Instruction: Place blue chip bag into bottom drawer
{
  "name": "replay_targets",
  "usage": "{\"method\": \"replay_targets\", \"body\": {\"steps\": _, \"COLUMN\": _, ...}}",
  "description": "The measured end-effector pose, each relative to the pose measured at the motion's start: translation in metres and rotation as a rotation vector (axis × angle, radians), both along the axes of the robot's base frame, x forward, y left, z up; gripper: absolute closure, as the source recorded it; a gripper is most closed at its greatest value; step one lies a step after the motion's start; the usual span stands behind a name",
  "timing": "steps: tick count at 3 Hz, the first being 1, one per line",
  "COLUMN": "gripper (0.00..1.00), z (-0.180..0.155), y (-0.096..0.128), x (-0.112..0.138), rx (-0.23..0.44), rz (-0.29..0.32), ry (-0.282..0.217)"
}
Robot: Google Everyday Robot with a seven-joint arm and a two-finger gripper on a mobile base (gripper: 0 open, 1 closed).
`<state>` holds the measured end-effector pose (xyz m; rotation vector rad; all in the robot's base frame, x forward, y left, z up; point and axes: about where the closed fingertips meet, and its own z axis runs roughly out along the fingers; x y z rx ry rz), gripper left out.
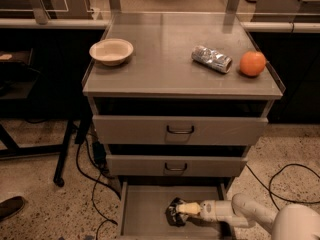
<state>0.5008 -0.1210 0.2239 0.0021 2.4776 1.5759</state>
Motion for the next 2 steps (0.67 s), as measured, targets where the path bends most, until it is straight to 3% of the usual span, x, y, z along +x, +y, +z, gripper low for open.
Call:
{"method": "replay_targets", "body": {"steps": 1, "gripper": 0.00, "z": 0.0000, "y": 0.0001, "x": 0.0000, "rx": 0.000, "rz": 0.000, "ry": 0.000}}
{"method": "replay_targets", "body": {"steps": 2, "gripper": 0.00, "z": 0.0000, "y": 0.0001, "x": 0.0000, "rx": 0.000, "rz": 0.000, "ry": 0.000}}
